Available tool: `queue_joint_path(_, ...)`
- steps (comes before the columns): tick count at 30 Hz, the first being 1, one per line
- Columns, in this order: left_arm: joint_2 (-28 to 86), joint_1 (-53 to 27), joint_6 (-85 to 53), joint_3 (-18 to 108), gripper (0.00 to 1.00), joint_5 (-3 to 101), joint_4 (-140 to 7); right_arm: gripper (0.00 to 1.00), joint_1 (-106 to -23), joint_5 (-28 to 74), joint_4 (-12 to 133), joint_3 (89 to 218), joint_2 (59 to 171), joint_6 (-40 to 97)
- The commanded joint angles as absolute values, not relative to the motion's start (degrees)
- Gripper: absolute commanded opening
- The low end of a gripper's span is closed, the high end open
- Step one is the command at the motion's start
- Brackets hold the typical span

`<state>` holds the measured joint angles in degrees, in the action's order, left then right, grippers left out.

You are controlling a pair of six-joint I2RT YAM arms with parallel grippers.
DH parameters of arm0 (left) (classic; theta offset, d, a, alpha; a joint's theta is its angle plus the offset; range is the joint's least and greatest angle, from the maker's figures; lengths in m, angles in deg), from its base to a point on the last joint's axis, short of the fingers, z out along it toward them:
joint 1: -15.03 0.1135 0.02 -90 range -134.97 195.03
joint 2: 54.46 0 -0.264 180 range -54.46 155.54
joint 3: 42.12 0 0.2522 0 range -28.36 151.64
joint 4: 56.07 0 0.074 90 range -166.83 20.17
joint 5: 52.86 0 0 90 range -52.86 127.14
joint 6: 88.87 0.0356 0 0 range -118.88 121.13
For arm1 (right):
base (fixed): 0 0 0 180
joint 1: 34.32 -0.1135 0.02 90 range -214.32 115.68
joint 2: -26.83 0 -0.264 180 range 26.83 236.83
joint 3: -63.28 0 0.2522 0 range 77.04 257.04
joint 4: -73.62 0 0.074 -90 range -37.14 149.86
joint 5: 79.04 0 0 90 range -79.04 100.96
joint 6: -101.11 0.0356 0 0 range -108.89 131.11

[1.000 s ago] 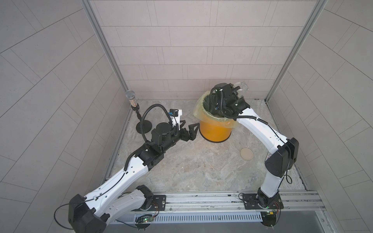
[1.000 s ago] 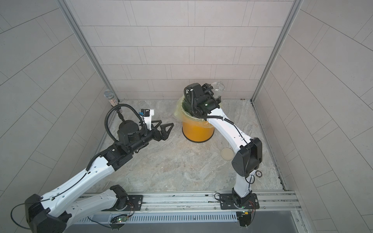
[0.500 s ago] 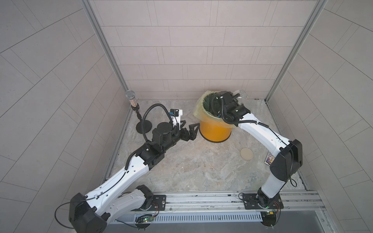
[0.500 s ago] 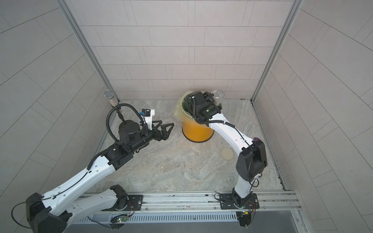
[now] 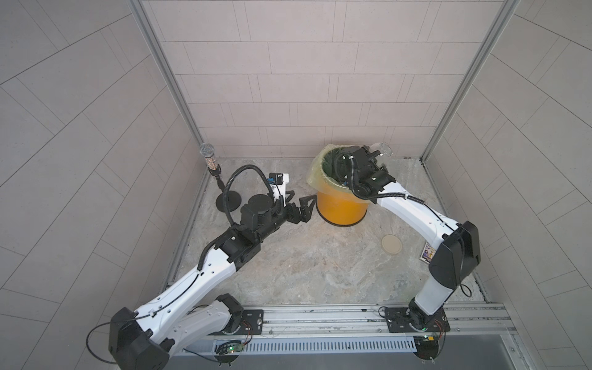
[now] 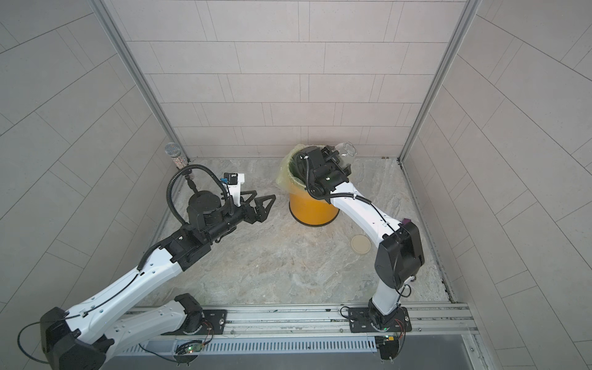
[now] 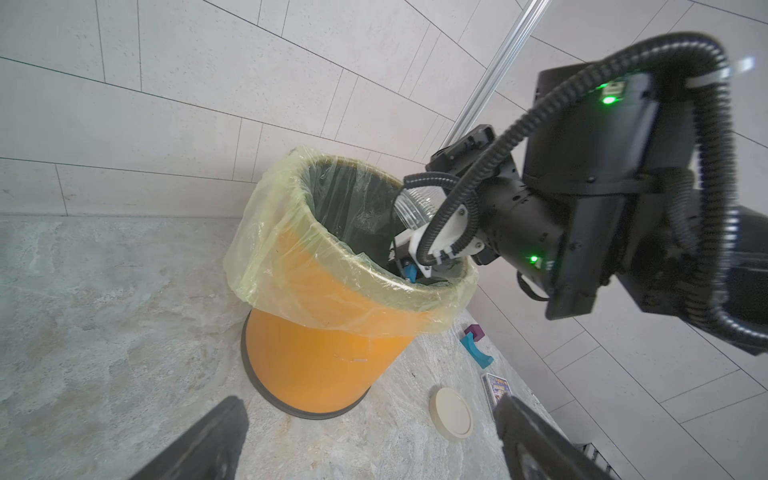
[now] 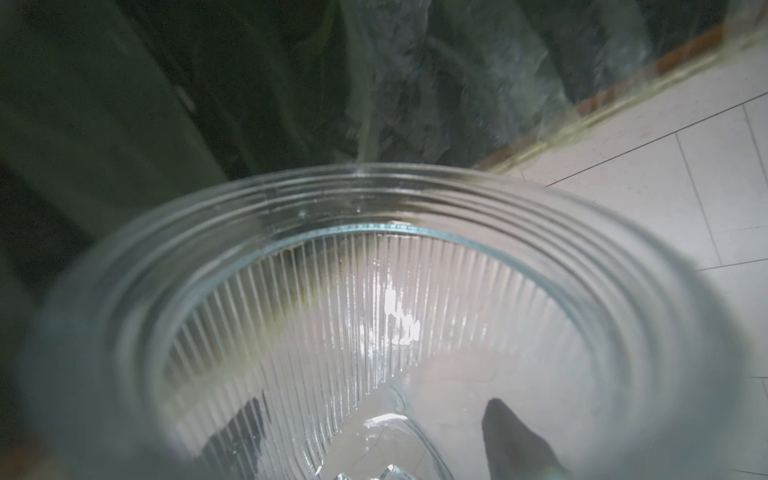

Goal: Empty expired oatmeal from jars
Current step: Pour the expired oatmeal into the trash bin.

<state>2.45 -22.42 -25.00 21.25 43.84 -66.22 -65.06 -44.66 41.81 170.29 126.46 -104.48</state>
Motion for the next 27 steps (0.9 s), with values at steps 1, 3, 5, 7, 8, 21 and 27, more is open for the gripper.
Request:
queue_joint_path(1,1.0,-22.3,-25.4,22.0,1.00,43.2,-65.0,0.00,-65.9,-48.3,46.4,176.8,126.4,-133.3)
queue_joint_path(3,0.7,-22.3,-25.3,21.8,1.00,43.0,-65.0,0.00,-65.9,-48.6,44.7,176.5,126.1,-132.7)
queue_joint_path(5,0.4,-22.2,-25.1,22.1,1.00,43.0,-65.5,0.00,-66.1,-46.2,45.7,175.7,125.3,-131.7)
queue_joint_path(7,0.2,-22.3,-25.0,22.2,1.00,42.8,-65.6,0.00,-66.1,-46.1,39.0,179.9,126.6,-124.0)
queue_joint_path(8,0.2,-22.2,-24.8,22.3,1.00,42.9,-65.9,0.00,-66.0,-47.2,31.5,183.6,127.9,-117.8)
queue_joint_path(21,2.7,-22.3,-24.3,23.3,1.00,43.2,-66.6,0.00,-64.6,-32.9,-21.1,215.8,139.0,-65.7)
queue_joint_path(27,2.6,-22.2,-23.7,23.9,1.00,42.9,-67.9,0.00,-63.8,-26.4,-21.9,215.9,138.7,-58.9)
